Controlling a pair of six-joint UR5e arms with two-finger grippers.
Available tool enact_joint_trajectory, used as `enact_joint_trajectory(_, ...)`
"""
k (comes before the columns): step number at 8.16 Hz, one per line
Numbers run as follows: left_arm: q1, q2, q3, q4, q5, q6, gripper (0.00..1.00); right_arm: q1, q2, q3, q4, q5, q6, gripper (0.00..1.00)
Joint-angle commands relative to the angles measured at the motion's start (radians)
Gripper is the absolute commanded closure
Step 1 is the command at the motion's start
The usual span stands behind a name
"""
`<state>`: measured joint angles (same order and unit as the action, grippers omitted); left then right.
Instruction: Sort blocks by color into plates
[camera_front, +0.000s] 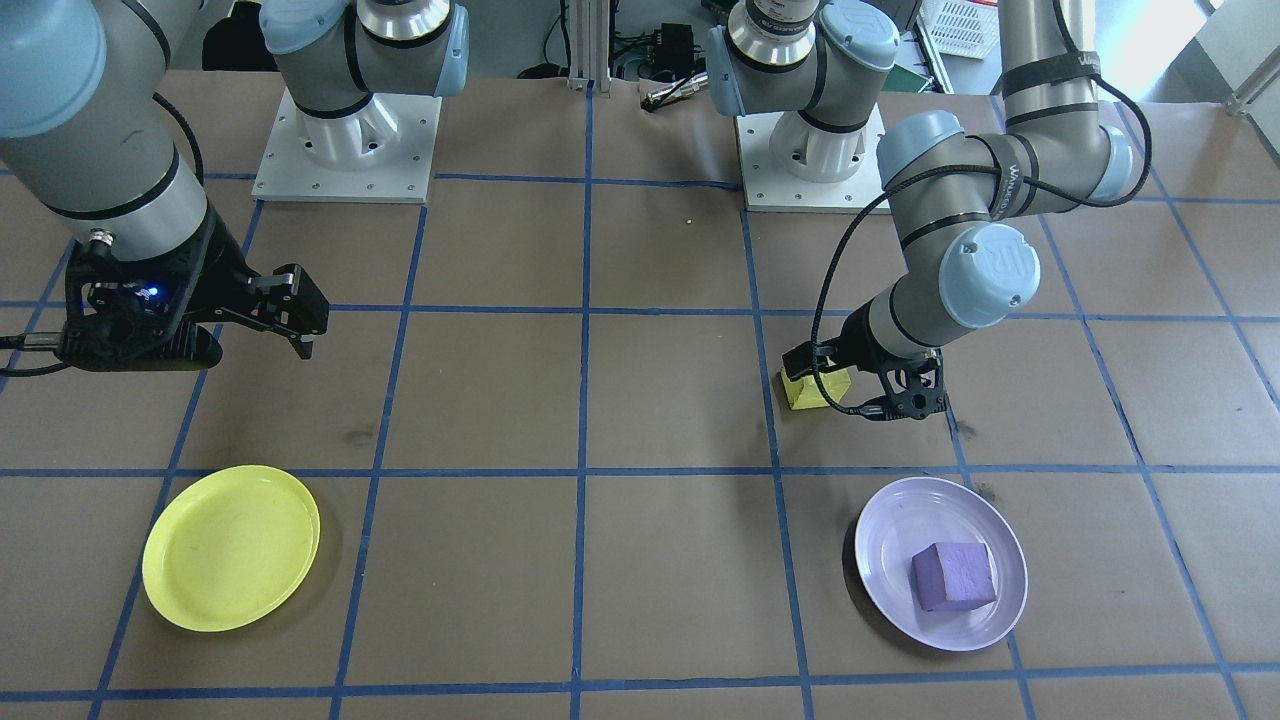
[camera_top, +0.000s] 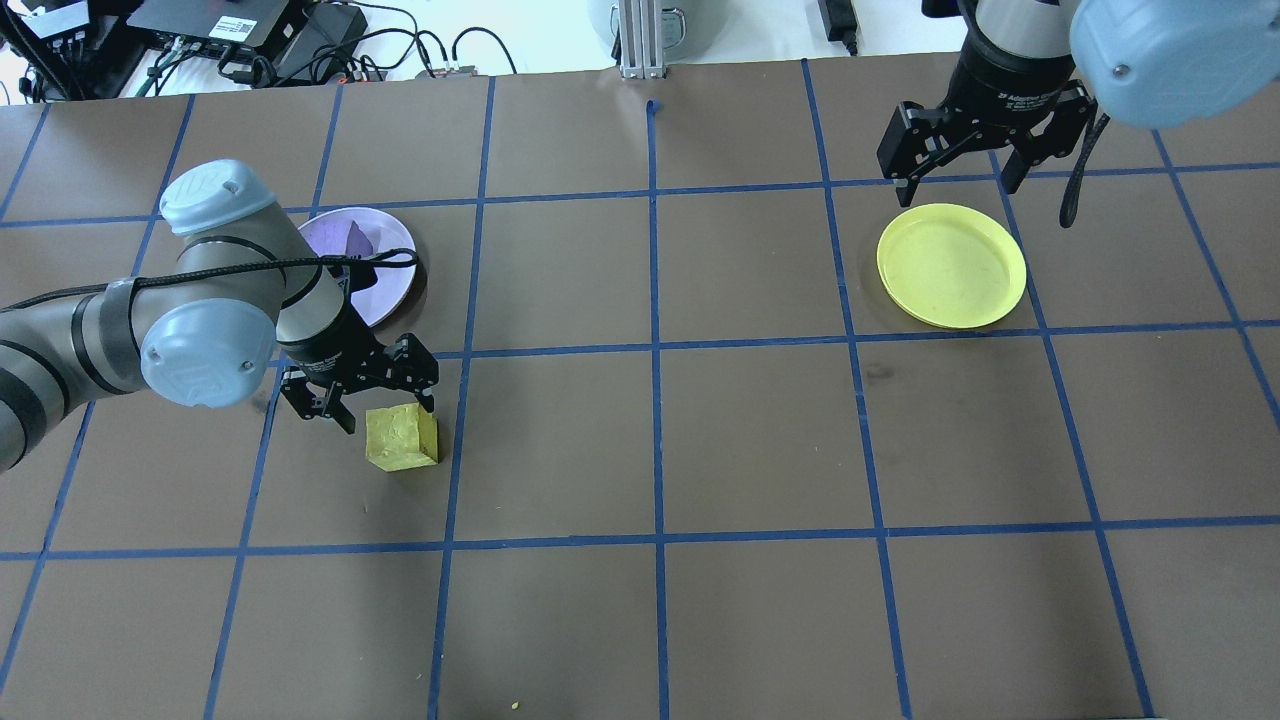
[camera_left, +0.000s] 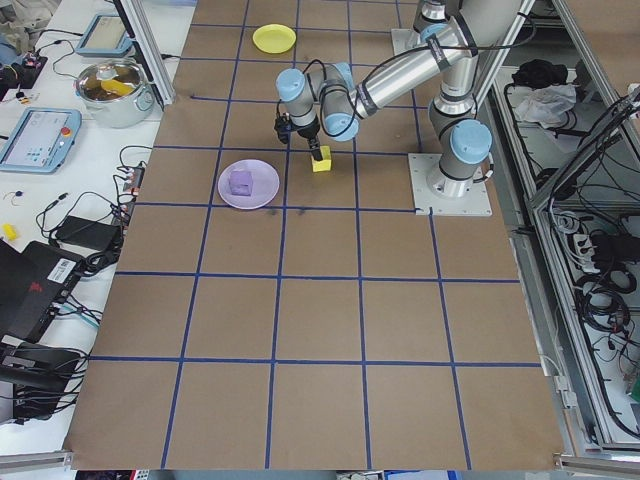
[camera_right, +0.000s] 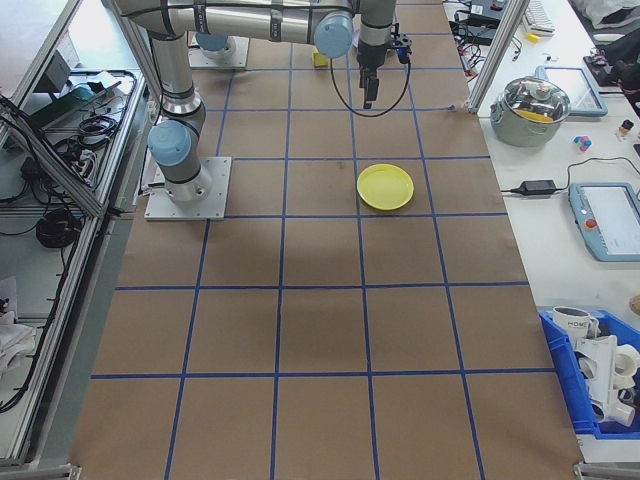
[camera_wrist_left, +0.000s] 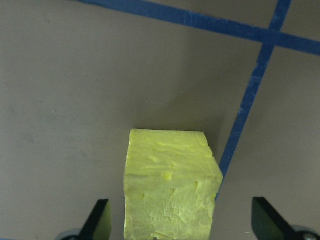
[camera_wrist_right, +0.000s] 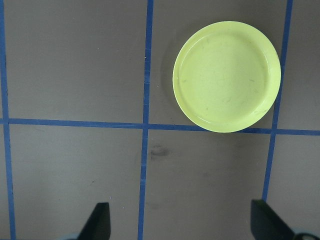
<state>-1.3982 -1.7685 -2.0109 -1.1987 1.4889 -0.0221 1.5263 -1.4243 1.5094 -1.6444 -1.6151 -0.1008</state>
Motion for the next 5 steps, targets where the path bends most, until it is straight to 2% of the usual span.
enact_joint_trajectory(1,-0.001,-0.026,-0.026,0.016,-0.001,0.001,0.0,0.0,0.001,0.0,0.002,0.0,0.0,0.0)
enact_joint_trajectory(4,-0.001,-0.066,-0.025,0.016,0.01,0.005,0.0,0.0,0.002,0.0,0.006,0.009,0.004,0.0)
enact_joint_trajectory(5,-0.001,-0.068,-0.025,0.014,0.011,0.008,0.28,0.0,0.002,0.0,0.008,0.014,0.009,0.0)
